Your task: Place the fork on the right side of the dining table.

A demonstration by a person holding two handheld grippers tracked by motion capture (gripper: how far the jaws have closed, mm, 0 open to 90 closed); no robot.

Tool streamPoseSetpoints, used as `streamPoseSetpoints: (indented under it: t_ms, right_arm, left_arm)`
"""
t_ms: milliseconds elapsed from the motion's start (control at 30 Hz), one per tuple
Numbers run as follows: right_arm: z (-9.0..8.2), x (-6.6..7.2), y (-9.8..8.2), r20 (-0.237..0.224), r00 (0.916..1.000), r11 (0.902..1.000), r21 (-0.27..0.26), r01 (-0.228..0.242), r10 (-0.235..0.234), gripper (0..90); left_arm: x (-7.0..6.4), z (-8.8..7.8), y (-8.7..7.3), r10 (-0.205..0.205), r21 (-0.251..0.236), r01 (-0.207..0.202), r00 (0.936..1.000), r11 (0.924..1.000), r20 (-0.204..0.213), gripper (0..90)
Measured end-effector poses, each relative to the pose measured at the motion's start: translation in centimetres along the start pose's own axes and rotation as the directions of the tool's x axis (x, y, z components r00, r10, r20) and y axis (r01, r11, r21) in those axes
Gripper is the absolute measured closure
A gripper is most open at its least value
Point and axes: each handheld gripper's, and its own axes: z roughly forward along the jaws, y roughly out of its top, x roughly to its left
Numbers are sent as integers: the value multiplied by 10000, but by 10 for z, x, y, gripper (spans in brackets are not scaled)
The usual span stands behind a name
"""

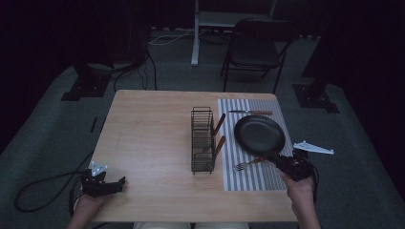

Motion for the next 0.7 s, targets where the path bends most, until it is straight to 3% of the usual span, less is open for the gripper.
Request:
streamPoseSetpoints:
  t_ms: [467,700]
  right_arm:
    - [3,-11,-12,-80,9984,9984,-1,-557,557,806]
    - [0,-20,-12,19,9981,9970,461,-616,615,752]
  left_arm:
    - [0,0,0,-5,1,5,10000,10000,0,0]
    - [0,0,0,-3,-1,3,10000,10000,0,0]
